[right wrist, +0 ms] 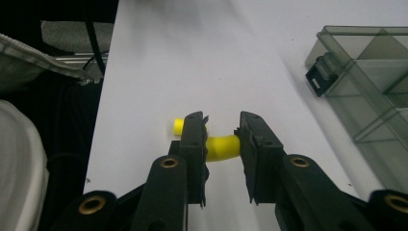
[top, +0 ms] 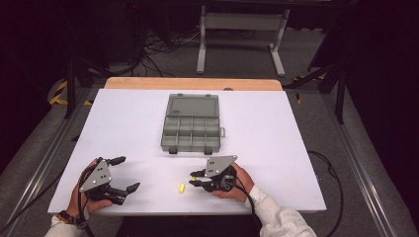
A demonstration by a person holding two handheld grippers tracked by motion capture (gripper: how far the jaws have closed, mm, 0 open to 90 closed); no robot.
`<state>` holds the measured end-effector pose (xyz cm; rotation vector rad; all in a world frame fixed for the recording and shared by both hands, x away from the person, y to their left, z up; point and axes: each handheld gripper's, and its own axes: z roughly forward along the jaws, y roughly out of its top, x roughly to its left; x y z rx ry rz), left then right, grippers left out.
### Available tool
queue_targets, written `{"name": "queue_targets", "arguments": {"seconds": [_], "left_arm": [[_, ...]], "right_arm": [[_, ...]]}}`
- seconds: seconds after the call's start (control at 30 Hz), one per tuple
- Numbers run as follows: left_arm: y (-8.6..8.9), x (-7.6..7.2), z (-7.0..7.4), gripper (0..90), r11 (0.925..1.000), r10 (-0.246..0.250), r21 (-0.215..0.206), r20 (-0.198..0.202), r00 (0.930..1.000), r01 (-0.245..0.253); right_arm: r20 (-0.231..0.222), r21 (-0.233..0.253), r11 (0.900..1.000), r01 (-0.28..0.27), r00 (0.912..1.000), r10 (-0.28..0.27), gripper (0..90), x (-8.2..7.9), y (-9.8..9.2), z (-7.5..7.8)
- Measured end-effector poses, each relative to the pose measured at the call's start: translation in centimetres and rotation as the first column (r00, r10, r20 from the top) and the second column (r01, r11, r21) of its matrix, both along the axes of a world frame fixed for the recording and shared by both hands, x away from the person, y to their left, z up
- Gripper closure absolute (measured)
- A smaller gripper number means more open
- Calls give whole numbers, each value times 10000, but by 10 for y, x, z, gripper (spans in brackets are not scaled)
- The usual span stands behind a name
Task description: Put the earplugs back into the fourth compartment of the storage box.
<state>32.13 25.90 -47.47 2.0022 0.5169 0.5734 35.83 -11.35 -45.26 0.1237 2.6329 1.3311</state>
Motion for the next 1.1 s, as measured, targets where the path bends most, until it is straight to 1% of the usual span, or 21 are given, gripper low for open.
{"name": "queue_targets", "arguments": {"seconds": [0.03,0.07,0.13,0.2,0.33,0.4,0.43,0.47,0.53,0.63,0.7,0.73,0.87,0.93,1.1], "left_arm": [[0,0,0,51,10000,0,0,17,10000,0],[0,1,0,50,10000,8,-38,-9,10000,-8],[0,1,0,50,10000,-20,-37,-2,10000,20],[0,1,-1,50,10000,-19,-38,-38,10000,19],[0,2,-1,50,10000,-36,-80,-56,10000,35],[0,3,-1,50,10000,-58,-10,-12,10000,58],[-1,4,0,50,9999,-77,-93,10,10000,77],[-1,5,0,50,9999,-112,-22,12,9999,112],[-2,6,-1,50,9999,-103,-8,-33,9999,103],[-2,6,-1,50,9999,-111,-37,-67,9999,111],[-2,6,-1,50,10000,-85,23,-20,10000,85],[-1,6,0,50,10000,-65,-69,-11,10000,65],[-1,7,-1,50,9998,-51,-168,-89,9999,49],[-1,6,-1,50,9999,-47,-162,-86,10000,45],[0,4,-2,49,9999,-76,-115,-115,9999,74]], "right_arm": [[66,42,10000,53,10000,-53,732,0,-1,1],[149,150,9996,246,9996,-248,732,1,-3,3],[187,272,9991,340,9992,-345,731,2,-5,4],[313,276,9987,434,9985,-443,732,3,-7,6],[375,454,9964,717,9966,-734,731,6,-10,9],[468,573,9943,897,9946,-924,731,7,-12,11],[500,600,9937,943,9940,-974,731,7,-14,12],[522,651,9928,1007,9932,-1042,731,8,-15,12],[607,671,9914,1127,9913,-1168,731,8,-18,14],[635,877,9872,1334,9882,-1392,731,11,-23,16],[682,927,9853,1435,9863,-1500,731,12,-24,18],[706,962,9843,1481,9854,-1552,731,13,-25,18],[777,1122,9788,1716,9804,-1808,731,16,-29,22],[770,1208,9753,1849,9778,-1949,731,17,-32,23],[858,1268,9715,2001,9736,-2117,731,20,-33,26]]}}
